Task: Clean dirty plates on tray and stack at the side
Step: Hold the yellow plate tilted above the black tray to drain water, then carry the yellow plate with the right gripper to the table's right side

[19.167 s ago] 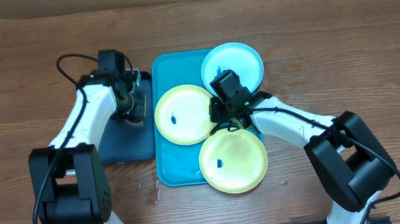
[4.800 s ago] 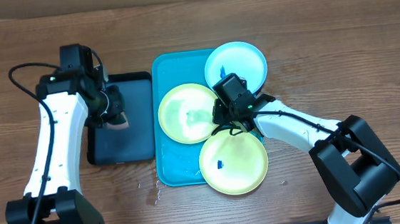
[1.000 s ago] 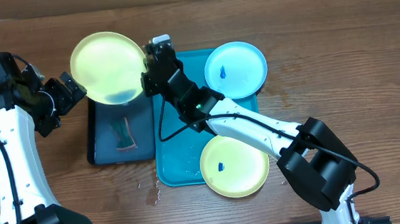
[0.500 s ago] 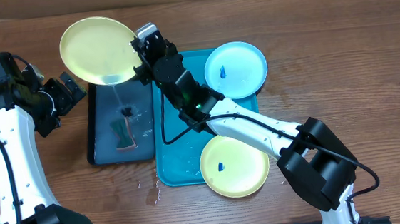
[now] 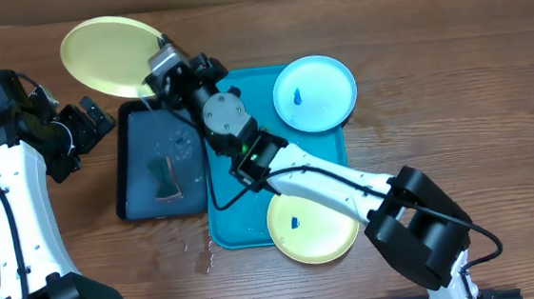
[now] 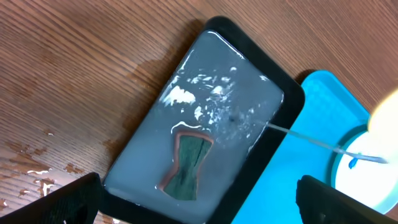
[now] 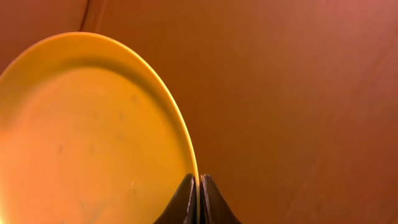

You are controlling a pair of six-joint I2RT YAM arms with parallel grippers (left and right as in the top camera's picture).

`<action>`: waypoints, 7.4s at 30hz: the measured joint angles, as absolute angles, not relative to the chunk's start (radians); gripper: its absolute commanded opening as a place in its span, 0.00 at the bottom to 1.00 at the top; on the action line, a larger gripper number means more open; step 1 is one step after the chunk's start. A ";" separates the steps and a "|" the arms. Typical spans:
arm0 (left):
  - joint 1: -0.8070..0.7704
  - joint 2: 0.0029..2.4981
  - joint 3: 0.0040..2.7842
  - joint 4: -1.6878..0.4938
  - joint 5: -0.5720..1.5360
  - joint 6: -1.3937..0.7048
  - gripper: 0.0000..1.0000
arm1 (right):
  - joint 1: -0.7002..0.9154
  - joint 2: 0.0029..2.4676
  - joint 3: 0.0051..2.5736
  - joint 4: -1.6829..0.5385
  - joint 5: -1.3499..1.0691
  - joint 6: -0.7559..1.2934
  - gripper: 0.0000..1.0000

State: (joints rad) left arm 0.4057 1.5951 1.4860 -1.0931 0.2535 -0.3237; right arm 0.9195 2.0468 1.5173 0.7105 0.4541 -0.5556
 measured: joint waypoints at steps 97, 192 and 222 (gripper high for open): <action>0.406 1.595 1.486 -1.093 0.254 -0.324 1.00 | 0.964 2.047 1.517 0.833 0.492 -0.823 0.04; 0.406 1.595 1.486 -1.093 0.254 -0.324 1.00 | 0.962 2.047 1.518 0.566 0.637 -0.369 0.04; 0.406 1.595 1.486 -1.093 0.253 -0.324 1.00 | 0.401 1.499 1.525 -0.504 0.038 0.333 0.04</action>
